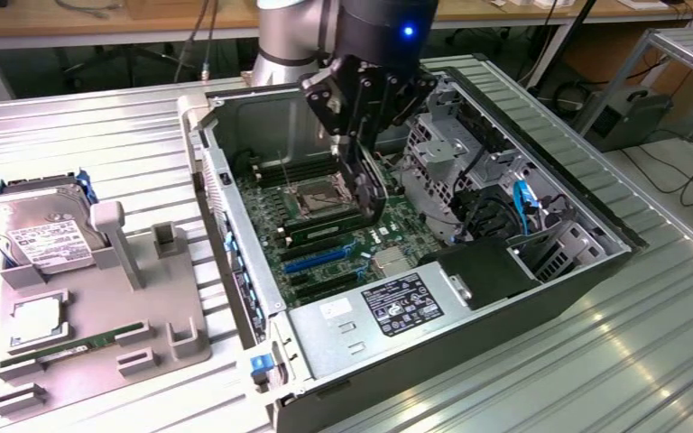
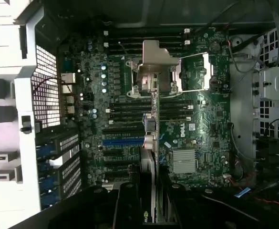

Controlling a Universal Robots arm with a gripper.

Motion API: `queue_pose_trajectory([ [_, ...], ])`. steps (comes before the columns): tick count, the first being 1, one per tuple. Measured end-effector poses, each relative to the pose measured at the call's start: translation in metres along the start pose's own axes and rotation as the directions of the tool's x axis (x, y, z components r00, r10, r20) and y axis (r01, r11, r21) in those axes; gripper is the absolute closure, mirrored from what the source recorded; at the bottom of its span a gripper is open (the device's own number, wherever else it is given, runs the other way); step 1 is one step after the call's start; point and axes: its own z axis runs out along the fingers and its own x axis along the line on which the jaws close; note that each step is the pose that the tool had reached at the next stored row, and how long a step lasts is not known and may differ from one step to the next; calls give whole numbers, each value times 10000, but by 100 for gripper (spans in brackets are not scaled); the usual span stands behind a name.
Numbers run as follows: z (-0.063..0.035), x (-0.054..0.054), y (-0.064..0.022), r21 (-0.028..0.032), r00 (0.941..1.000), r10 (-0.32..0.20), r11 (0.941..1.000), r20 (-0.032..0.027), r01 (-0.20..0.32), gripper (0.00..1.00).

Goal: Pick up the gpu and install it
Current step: 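Pick up the gpu and move the gpu toward the slot, then insert the gpu into the slot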

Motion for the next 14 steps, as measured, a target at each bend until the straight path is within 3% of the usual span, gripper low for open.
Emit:
queue_pose_trajectory([
  [4, 56, -143, 5, 2, 9999, -48, 10000, -119, 48, 74],
  [14, 56, -145, 6, -1, 9999, -48, 10000, -128, 48, 74],
])
